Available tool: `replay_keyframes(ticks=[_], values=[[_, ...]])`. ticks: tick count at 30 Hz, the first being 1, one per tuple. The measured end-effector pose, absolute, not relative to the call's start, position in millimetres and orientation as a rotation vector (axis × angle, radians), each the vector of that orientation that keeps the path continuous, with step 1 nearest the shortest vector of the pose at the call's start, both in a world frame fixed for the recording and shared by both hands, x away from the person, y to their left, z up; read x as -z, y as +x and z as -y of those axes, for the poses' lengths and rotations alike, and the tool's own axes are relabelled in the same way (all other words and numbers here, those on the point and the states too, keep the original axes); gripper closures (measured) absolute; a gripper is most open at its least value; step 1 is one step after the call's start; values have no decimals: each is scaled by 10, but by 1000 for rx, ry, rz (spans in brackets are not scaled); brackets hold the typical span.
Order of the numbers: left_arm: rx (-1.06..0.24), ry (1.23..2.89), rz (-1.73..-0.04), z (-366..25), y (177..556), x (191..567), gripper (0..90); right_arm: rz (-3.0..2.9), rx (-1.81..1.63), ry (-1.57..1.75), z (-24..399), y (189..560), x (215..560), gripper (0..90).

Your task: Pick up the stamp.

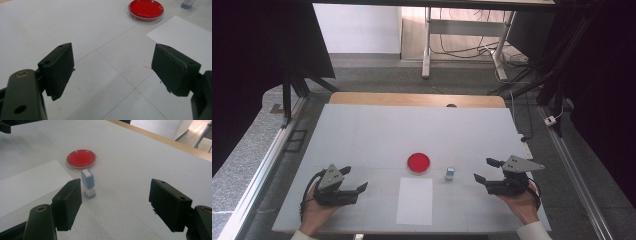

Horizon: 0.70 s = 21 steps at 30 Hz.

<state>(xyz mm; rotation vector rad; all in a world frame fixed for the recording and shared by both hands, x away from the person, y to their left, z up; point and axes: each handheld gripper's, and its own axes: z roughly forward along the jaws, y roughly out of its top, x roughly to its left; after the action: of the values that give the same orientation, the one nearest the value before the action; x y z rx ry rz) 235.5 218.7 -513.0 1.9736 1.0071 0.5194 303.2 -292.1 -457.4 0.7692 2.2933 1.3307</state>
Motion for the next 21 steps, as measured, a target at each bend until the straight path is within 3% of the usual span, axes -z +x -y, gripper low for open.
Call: replay_keyframes(ticks=[21], values=[[-508, 1988, -1003, -2156, 2365, 5155, 191, -2402, -1316, 710, 2526, 3226, 4334, 269]])
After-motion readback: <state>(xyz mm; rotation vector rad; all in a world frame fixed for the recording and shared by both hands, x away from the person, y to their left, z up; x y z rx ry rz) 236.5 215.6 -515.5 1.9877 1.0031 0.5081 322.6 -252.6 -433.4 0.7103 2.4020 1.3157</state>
